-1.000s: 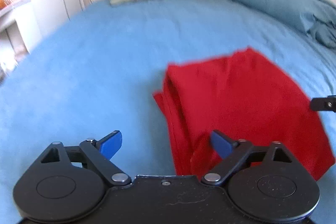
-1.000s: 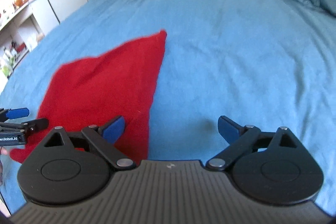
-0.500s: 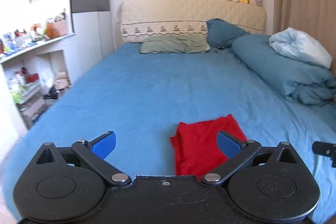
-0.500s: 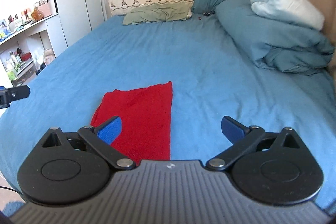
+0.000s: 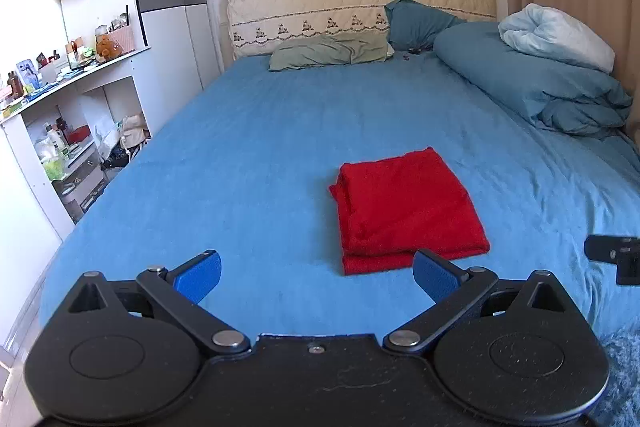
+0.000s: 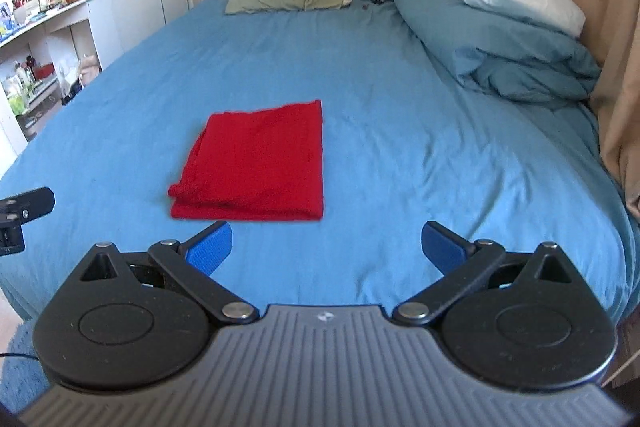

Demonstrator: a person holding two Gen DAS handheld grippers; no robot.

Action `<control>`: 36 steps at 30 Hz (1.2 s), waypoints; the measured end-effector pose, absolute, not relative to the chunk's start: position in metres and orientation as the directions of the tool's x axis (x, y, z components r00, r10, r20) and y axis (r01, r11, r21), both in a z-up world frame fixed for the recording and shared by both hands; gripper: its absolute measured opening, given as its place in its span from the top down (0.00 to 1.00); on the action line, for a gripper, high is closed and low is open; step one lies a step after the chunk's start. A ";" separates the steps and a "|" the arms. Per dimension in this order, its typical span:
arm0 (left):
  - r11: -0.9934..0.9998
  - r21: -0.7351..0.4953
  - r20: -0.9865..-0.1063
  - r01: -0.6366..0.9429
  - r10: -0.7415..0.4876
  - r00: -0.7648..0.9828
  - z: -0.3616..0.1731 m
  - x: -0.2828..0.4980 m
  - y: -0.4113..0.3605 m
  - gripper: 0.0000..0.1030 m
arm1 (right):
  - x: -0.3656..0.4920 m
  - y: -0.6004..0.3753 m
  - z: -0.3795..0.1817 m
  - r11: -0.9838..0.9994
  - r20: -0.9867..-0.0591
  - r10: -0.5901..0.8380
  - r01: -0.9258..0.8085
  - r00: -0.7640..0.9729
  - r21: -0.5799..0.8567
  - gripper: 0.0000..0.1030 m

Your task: Fold small clothes

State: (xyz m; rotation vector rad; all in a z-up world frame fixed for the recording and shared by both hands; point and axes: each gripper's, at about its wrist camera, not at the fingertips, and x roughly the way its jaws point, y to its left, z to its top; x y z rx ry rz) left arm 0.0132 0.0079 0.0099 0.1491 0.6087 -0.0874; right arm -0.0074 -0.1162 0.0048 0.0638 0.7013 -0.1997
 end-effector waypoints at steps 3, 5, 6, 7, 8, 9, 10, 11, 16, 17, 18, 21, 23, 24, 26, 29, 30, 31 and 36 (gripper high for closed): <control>0.987 0.109 -0.574 0.120 -0.036 0.818 0.008 0.010 0.008 0.00 | -0.014 -0.112 -0.003 0.978 -0.666 -0.153 0.210 0.730 0.006 0.00; 0.988 0.104 -0.569 0.117 -0.037 0.822 0.008 0.007 0.009 0.00 | -0.016 -0.110 -0.005 0.977 -0.670 -0.155 0.215 0.726 0.007 0.00; 0.988 0.104 -0.564 0.116 -0.038 0.825 0.009 0.006 0.009 0.00 | -0.017 -0.109 -0.005 0.977 -0.671 -0.156 0.215 0.725 0.006 0.00; 0.988 0.104 -0.560 0.115 -0.038 0.828 0.008 0.004 0.008 0.00 | -0.017 -0.108 -0.005 0.976 -0.670 -0.157 0.215 0.725 0.005 0.00; 0.988 0.103 -0.558 0.117 -0.040 0.829 0.008 0.004 0.008 0.00 | -0.017 -0.108 -0.006 0.977 -0.670 -0.155 0.215 0.726 0.006 0.00; 0.988 0.100 -0.558 0.117 -0.042 0.829 0.008 0.004 0.008 0.00 | -0.017 -0.108 -0.006 0.977 -0.671 -0.156 0.215 0.725 0.006 0.00; 0.988 0.097 -0.558 0.117 -0.043 0.829 0.008 0.004 0.010 0.00 | -0.018 -0.107 -0.006 0.976 -0.670 -0.157 0.215 0.725 0.004 0.00; 0.989 0.094 -0.558 0.118 -0.046 0.829 0.007 0.003 0.011 0.00 | -0.017 -0.107 -0.006 0.976 -0.670 -0.158 0.217 0.726 0.005 0.00; 0.989 0.089 -0.558 0.119 -0.049 0.828 0.007 0.002 0.012 0.00 | -0.018 -0.107 -0.007 0.976 -0.670 -0.156 0.218 0.726 0.009 0.00; 0.989 0.089 -0.558 0.118 -0.049 0.828 0.007 0.002 0.012 0.00 | -0.018 -0.108 -0.006 0.976 -0.670 -0.156 0.218 0.726 0.009 0.00; 0.989 0.090 -0.557 0.118 -0.049 0.829 0.007 0.002 0.012 0.00 | -0.019 -0.108 -0.007 0.976 -0.669 -0.155 0.217 0.726 0.010 0.00; 0.988 0.096 -0.554 0.119 -0.047 0.831 0.008 0.001 0.011 0.00 | -0.019 -0.108 -0.007 0.976 -0.670 -0.157 0.219 0.725 0.008 0.00; 0.988 0.097 -0.555 0.120 -0.046 0.831 0.007 0.001 0.012 0.00 | -0.018 -0.109 -0.007 0.976 -0.672 -0.159 0.220 0.723 0.006 0.00; 0.988 0.096 -0.555 0.121 -0.047 0.831 0.007 0.001 0.012 0.00 | -0.018 -0.110 -0.007 0.976 -0.673 -0.159 0.220 0.722 0.005 0.00; 0.988 0.096 -0.555 0.121 -0.048 0.830 0.008 0.001 0.012 0.00 | -0.017 -0.112 -0.007 0.976 -0.675 -0.158 0.219 0.721 0.005 0.00; 0.988 0.097 -0.554 0.121 -0.047 0.831 0.008 0.001 0.012 0.00 | -0.016 -0.114 -0.006 0.976 -0.677 -0.159 0.219 0.718 0.004 0.00; 0.988 0.098 -0.554 0.121 -0.047 0.831 0.008 0.001 0.012 0.00 | -0.016 -0.115 -0.006 0.976 -0.678 -0.159 0.220 0.718 0.004 0.00; 0.988 0.098 -0.554 0.121 -0.047 0.831 0.008 0.001 0.012 0.00 | -0.016 -0.116 -0.006 0.975 -0.678 -0.159 0.221 0.718 0.005 0.00; 0.987 0.102 -0.555 0.121 -0.045 0.831 0.007 0.001 0.012 0.00 | -0.015 -0.117 -0.006 0.976 -0.681 -0.154 0.217 0.716 0.008 0.00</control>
